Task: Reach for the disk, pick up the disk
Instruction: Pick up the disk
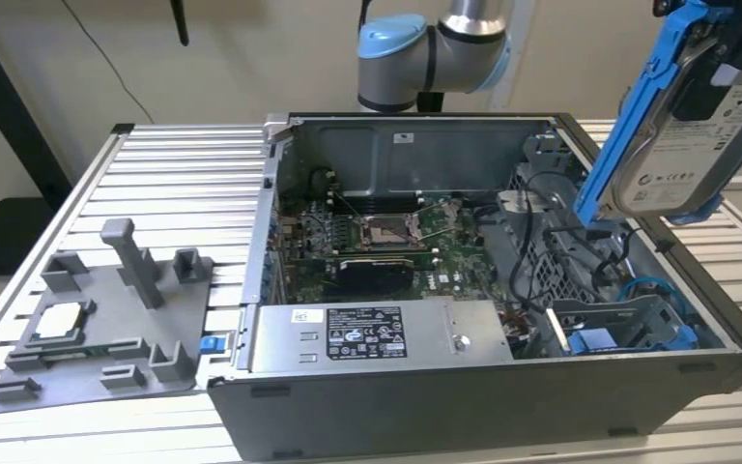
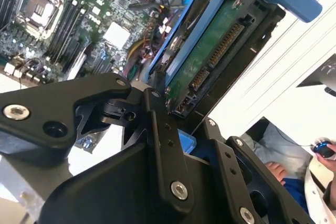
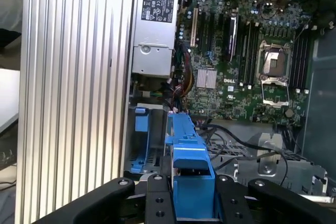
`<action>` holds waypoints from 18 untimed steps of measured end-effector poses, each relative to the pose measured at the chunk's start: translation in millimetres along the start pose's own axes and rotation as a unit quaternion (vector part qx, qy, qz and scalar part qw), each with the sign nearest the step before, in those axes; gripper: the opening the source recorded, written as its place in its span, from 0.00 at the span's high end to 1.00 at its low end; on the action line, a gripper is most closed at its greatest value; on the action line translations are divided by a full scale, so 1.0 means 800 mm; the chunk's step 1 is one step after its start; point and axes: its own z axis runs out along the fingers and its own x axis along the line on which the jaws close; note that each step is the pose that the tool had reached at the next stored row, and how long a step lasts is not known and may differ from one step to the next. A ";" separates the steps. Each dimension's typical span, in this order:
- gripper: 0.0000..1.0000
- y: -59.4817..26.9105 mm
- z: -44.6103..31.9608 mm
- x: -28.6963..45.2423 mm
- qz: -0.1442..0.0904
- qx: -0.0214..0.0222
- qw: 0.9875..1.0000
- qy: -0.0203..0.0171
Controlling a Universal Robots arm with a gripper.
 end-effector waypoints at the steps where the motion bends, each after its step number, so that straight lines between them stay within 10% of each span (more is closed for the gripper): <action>1: 1.00 0.000 0.0008 0.0026 0.000 0.000 1.000 0.000; 18: 1.00 0.001 0.0268 0.0259 0.024 0.000 1.000 0.000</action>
